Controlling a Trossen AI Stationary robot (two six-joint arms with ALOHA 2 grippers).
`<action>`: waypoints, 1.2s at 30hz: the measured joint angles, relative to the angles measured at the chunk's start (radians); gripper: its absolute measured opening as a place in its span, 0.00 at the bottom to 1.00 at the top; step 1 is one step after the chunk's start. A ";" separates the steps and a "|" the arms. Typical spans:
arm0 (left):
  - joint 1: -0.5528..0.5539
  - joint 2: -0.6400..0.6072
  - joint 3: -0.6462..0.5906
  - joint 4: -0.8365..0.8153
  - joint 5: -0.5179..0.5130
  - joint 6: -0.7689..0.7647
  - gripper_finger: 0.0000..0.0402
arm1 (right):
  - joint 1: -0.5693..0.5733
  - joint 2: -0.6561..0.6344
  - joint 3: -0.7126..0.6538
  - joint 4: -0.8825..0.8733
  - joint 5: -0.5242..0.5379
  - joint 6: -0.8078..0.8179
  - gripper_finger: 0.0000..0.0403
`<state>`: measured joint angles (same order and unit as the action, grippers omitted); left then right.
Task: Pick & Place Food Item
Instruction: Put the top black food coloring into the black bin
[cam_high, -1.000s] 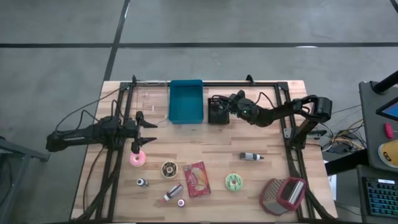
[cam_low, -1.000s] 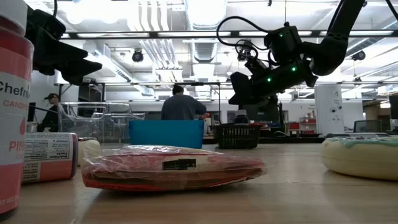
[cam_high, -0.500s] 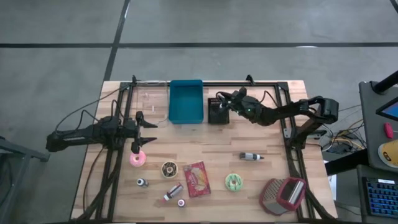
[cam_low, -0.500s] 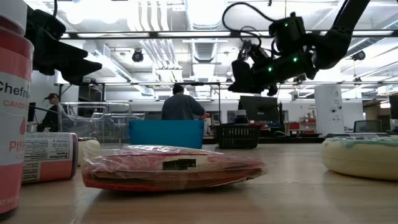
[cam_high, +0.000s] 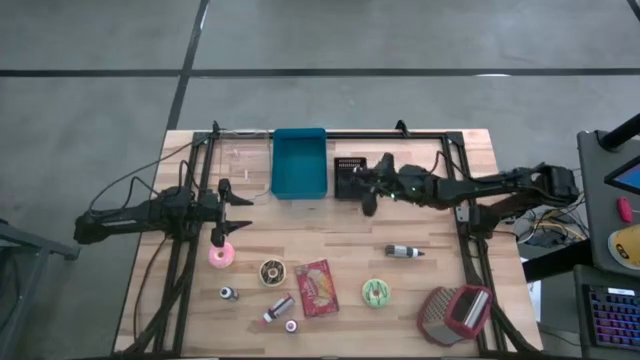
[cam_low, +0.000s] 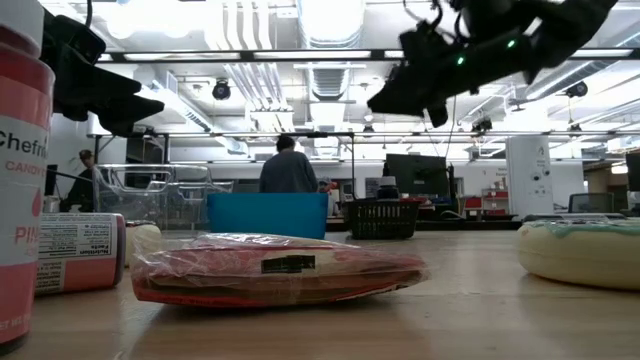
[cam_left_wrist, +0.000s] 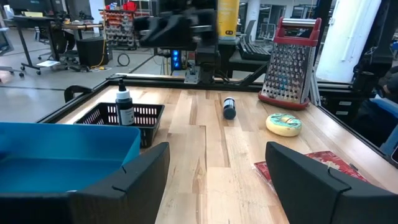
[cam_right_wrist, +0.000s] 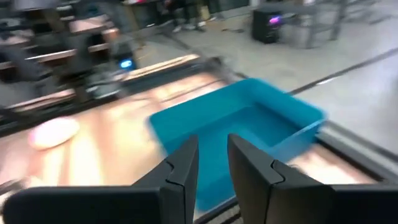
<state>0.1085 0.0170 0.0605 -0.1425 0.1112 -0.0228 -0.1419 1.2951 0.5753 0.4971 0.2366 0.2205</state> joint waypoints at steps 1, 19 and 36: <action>0.000 0.000 0.000 0.000 0.000 0.000 0.68 | 0.023 -0.007 0.000 -0.004 -0.001 0.004 0.21; 0.000 0.000 0.000 0.000 0.000 0.000 0.68 | 0.211 -0.072 0.074 -0.448 0.029 0.180 0.23; 0.000 0.000 0.000 0.000 0.000 0.000 0.68 | 0.372 0.074 0.533 -1.409 -0.014 0.644 0.24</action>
<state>0.1085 0.0170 0.0605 -0.1429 0.1108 -0.0228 0.2298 1.3693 1.1085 -0.9115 0.2225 0.8646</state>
